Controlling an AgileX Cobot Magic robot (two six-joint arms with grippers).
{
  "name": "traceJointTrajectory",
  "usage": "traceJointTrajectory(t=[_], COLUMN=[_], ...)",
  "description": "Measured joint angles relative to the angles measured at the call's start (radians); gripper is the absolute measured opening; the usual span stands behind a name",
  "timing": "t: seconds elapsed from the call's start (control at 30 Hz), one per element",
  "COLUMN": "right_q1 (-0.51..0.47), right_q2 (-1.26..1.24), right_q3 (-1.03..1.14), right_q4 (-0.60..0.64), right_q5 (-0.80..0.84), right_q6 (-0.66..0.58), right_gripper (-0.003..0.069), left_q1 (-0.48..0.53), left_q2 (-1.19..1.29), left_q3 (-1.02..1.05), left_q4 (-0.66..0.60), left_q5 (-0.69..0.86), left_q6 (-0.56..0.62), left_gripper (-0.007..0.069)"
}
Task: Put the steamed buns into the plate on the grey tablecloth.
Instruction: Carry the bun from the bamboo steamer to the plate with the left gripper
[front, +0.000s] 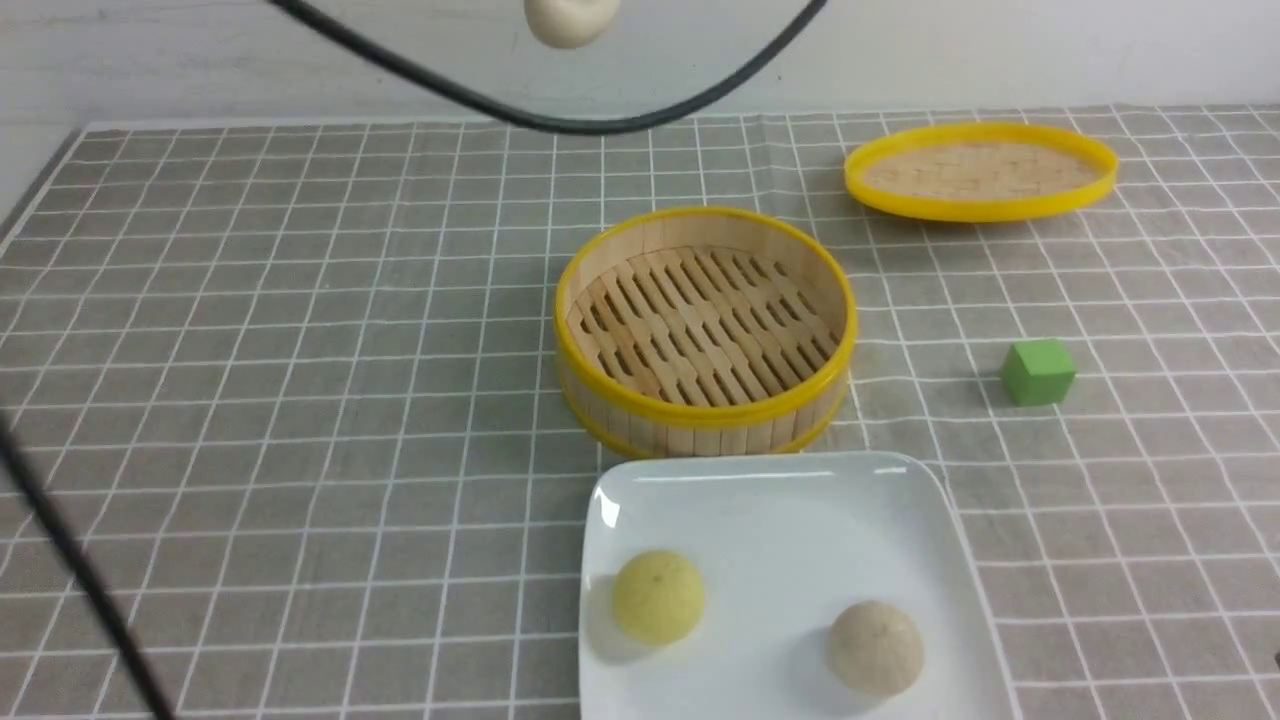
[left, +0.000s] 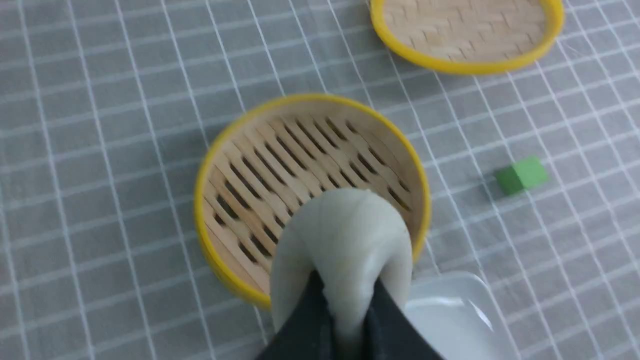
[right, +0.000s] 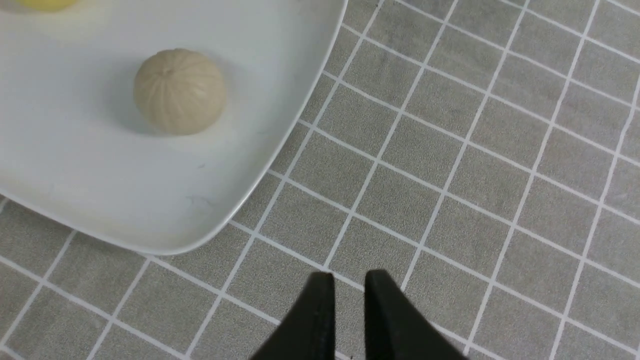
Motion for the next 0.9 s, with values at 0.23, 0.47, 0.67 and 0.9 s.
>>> traceJointTrajectory(t=[0.23, 0.47, 0.67, 0.9], right_q1=[0.000, 0.000, 0.000, 0.000], right_q2=[0.000, 0.000, 0.000, 0.000], right_q3=[0.000, 0.000, 0.001, 0.001], right_q4=[-0.002, -0.007, -0.007, -0.007], right_q5=[-0.048, -0.074, -0.074, -0.074], right_q6=[0.000, 0.000, 0.000, 0.000], right_gripper=[0.0125, 0.0131, 0.0134, 0.0141], left_q1=[0.000, 0.000, 0.000, -0.004], left_q2=[-0.344, -0.521, -0.506, -0.430], left_q3=[0.529, 1.002, 1.188, 1.197], left_q4=[-0.151, -0.165, -0.195, -0.285], left_q5=[0.000, -0.050, -0.186, -0.260], left_q6=[-0.020, -0.108, -0.165, -0.094], left_gripper=[0.0029, 0.0030, 0.0031, 0.0033])
